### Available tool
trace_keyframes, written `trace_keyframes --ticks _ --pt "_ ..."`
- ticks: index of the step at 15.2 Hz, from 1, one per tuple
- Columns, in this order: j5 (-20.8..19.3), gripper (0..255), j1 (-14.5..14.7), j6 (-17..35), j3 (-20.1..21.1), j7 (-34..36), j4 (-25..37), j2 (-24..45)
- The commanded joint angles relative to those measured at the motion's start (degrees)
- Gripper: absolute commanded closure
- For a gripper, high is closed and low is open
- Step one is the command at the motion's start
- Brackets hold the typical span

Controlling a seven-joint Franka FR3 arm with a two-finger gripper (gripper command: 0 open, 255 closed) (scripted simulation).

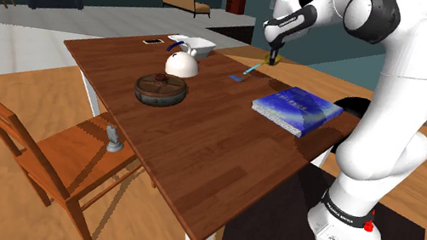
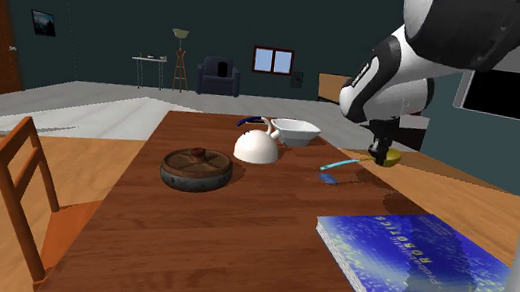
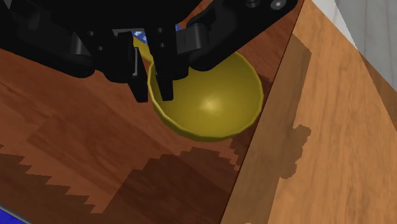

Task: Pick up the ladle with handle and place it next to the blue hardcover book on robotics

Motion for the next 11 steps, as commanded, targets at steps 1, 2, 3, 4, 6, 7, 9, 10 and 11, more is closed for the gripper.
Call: trace_keyframes --ticks 1,2,3,4,6,7,9,10,11 --pt "0.3 255 -0.4 1.0 -0.1 -0.5 0.2 1.0" --pt "0.1 255 -0.4 1.7 -0.2 -0.3 -0.3 1.3" --pt "0.0 255 -0.4 2.3 -0.2 0.0 -0.7 1.5" --pt "-0.2 255 -0.4 3.0 -0.3 0.2 -1.1 1.8" --pt "-0.5 255 -0.4 4.3 -0.4 0.7 -1.9 2.4" --pt "-0.6 255 -0.4 5.0 -0.4 0.9 -2.2 2.7" --pt "-0.9 255 -0.4 6.2 -0.5 1.4 -2.9 3.3" --pt "-1.1 255 -0.4 6.9 -0.6 1.6 -3.2 3.6" --pt "-1.3 255 -0.4 7.5 -0.6 1.9 -3.6 4.0"
